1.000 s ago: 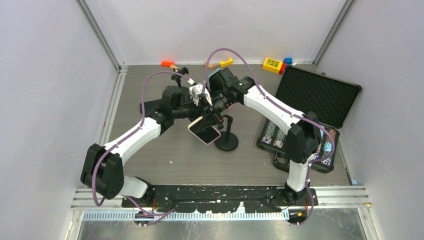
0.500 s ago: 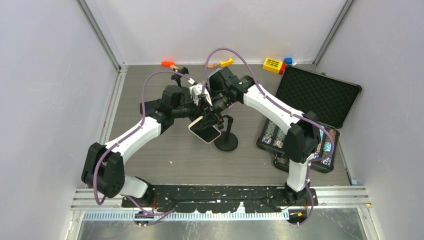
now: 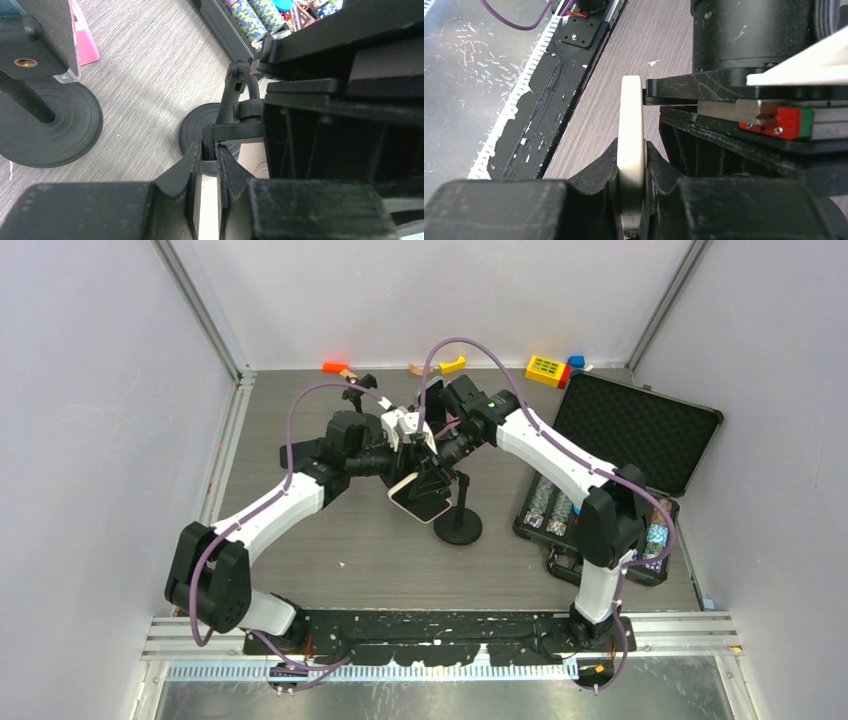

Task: Place the phone on the phone stand
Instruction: Install the phone on the phone stand.

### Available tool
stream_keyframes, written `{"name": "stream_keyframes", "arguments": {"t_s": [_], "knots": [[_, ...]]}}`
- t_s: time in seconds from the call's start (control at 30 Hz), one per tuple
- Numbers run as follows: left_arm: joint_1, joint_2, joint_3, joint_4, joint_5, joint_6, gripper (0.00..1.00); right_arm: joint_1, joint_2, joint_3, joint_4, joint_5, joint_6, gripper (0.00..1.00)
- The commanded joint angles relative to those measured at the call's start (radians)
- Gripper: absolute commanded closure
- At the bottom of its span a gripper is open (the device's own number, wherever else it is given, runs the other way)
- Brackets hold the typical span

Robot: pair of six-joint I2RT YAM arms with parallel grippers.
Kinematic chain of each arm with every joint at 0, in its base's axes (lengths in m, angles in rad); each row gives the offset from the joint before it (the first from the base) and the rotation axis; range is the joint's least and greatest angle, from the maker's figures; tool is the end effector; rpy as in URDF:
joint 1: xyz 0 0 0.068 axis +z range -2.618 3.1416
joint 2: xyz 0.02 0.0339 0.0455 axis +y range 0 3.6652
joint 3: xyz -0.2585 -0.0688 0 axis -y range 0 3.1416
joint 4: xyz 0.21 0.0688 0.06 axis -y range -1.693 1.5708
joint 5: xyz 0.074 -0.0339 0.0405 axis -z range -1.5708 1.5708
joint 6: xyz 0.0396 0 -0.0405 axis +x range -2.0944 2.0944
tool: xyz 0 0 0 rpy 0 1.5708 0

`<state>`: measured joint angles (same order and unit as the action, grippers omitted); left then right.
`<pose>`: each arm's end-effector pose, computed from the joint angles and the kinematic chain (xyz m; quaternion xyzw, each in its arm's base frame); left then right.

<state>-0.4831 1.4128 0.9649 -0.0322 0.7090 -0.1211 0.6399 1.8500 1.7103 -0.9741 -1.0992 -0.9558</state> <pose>0.2421 -0.1561 0.2839 0.3214 0.7563 -0.4281 0.3761 0.2582 0.2362 0.3096 -0.6772 0.4952 0.4721 0.2708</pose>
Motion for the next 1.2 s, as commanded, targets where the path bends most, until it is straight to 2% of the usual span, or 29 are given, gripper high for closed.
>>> {"name": "stream_keyframes", "arguments": {"t_s": [0.0, 0.1, 0.47, 0.57, 0.87, 1.0, 1.17], "knots": [[-0.003, 0.0, -0.003, 0.022, 0.069, -0.036, 1.0, -0.023, -0.1, 0.003, 0.008, -0.037, -0.049, 1.0], [-0.003, -0.003, -0.013, 0.027, 0.062, -0.041, 1.0, -0.041, -0.113, -0.002, 0.017, -0.044, -0.033, 1.0], [-0.004, -0.031, -0.099, 0.158, -0.047, -0.066, 1.0, -0.065, -0.176, -0.121, 0.29, -0.02, 0.278, 1.0], [-0.005, -0.042, -0.122, 0.203, -0.088, -0.087, 1.0, -0.064, -0.211, -0.17, 0.433, 0.018, 0.418, 1.0], [-0.009, -0.056, -0.149, 0.247, -0.123, -0.115, 1.0, -0.072, -0.308, -0.313, 0.616, 0.104, 0.58, 1.0], [-0.009, -0.05, -0.162, 0.261, -0.107, -0.133, 1.0, -0.088, -0.345, -0.383, 0.748, 0.1, 0.684, 1.0], [-0.009, -0.039, -0.173, 0.281, -0.097, -0.145, 1.0, -0.124, -0.367, -0.483, 1.003, 0.053, 0.88, 1.0]]}}
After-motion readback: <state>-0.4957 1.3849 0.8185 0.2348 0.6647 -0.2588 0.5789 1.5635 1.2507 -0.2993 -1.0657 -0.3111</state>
